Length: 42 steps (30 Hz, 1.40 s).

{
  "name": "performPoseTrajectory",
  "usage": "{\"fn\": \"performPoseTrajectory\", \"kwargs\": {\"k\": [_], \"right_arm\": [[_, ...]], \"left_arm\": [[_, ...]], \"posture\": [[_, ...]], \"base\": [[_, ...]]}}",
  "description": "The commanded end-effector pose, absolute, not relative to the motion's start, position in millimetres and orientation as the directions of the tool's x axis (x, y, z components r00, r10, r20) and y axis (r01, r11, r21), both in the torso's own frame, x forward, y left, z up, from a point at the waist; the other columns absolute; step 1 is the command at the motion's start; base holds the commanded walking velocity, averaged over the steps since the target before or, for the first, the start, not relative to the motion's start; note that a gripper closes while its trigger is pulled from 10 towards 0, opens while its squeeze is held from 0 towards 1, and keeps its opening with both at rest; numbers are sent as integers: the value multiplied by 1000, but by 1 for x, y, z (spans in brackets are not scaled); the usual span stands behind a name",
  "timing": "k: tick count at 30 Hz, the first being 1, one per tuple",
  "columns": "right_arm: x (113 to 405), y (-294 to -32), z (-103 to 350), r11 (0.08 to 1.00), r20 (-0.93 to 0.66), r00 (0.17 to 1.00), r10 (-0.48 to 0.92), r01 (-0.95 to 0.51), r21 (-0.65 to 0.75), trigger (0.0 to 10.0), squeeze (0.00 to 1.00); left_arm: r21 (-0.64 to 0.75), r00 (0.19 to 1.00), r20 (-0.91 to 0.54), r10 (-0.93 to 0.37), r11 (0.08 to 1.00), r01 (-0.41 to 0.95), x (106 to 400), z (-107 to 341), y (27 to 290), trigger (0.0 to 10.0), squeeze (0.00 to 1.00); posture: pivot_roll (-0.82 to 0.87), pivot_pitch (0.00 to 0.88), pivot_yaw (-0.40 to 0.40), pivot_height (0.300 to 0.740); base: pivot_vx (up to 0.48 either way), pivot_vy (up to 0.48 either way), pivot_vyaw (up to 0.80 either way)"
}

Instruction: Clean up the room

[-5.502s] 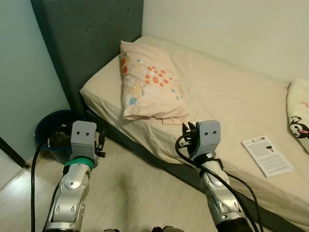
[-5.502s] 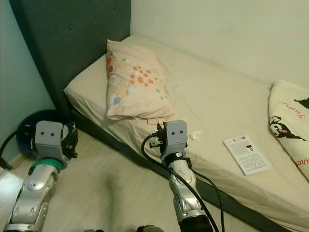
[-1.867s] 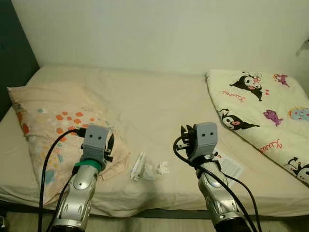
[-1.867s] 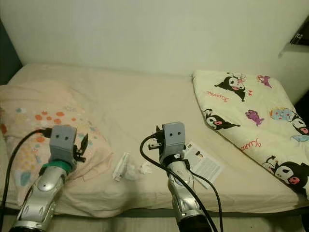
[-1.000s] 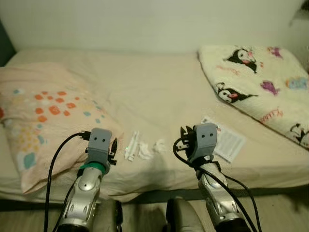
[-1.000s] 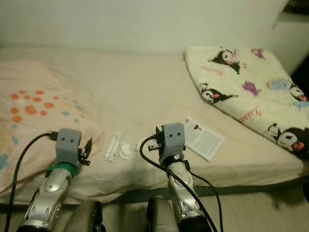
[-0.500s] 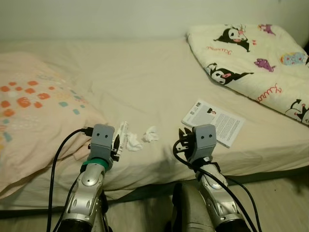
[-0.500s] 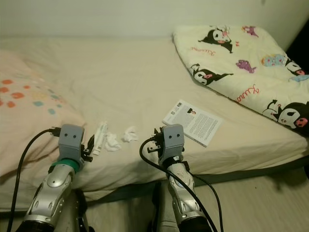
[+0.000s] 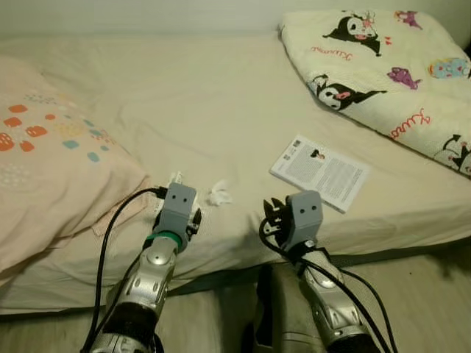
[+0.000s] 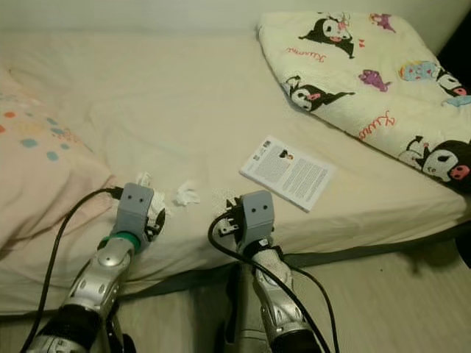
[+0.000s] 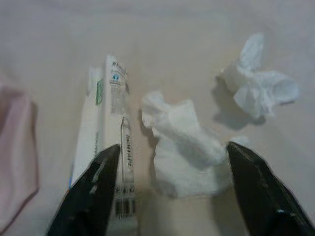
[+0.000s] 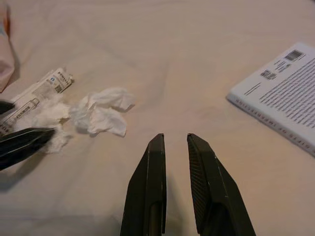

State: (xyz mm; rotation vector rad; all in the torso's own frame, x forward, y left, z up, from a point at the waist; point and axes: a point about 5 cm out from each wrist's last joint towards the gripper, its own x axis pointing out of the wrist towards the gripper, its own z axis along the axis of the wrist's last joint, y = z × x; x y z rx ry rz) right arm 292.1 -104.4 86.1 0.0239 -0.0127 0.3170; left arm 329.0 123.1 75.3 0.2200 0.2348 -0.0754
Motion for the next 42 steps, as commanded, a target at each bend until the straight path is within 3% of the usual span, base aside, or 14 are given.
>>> {"fn": "performPoseTrajectory", "kwargs": {"k": [1,3,4,7,8,13,14,15,16,17,27,34,38,42], "right_arm": [[288,-107,82,952,-4,952,306,-306,27,10000,0],[288,-107,82,953,-4,953,303,-303,27,10000,0],[287,-107,83,953,-3,953,303,-303,28,10000,0],[287,-107,83,953,-3,953,303,-303,28,10000,0],[286,-107,83,953,-1,953,302,-302,27,10000,0],[283,-111,82,957,-5,957,289,-288,27,10000,0],[282,-112,81,958,-8,958,286,-286,28,10000,0],[282,-112,81,958,-8,958,286,-286,28,10000,0],[282,-112,81,958,-9,958,286,-285,28,10000,0],[282,-111,81,958,-11,958,287,-286,28,10000,0],[286,-110,84,955,-11,955,296,-296,27,10000,0],[285,-110,84,955,-12,956,295,-294,25,10000,0],[285,-110,84,956,-15,956,293,-293,25,10000,0],[286,-112,86,959,-9,959,283,-283,24,10000,0]], "left_arm": [[222,960,-276,-52,968,117,326,66,120,10000,1000],[243,962,-272,-30,965,99,329,66,120,10000,1000],[264,965,-261,-4,961,76,333,67,122,10000,663],[264,965,-261,-4,961,76,333,67,122,10000,663],[267,968,-250,29,963,40,338,69,126,10000,0],[247,952,-260,161,964,-95,349,76,161,10000,0],[238,940,-287,187,964,-119,348,72,172,6392,0],[238,940,-287,187,964,-119,348,72,172,6392,0],[238,928,-312,205,962,-133,345,66,180,2392,0],[239,917,-332,220,960,-144,342,61,185,0,0],[180,871,-464,163,980,-87,326,32,172,0,0],[149,866,-476,150,985,-89,326,29,168,0,0],[148,885,-438,157,984,-101,331,36,164,0,0],[132,940,-293,176,981,-143,345,63,168,0,0]], "posture": [[-59,152,-49,515],[-70,159,-48,515],[-77,163,-47,515],[-77,163,-47,515],[-83,166,-45,515],[-88,169,-42,515],[-88,169,-42,515],[-88,169,-42,515],[-82,172,-47,515],[-80,172,-49,515],[-71,176,-59,515],[-74,176,-60,515],[-75,171,-59,515],[-74,161,-55,515]], "base": [[0,0,0],[0,0,0],[0,0,0],[0,0,0],[0,0,0],[0,0,0],[0,0,0],[0,0,0],[0,0,0],[0,0,0],[0,0,0],[0,0,0],[0,0,0],[0,0,0]]}}
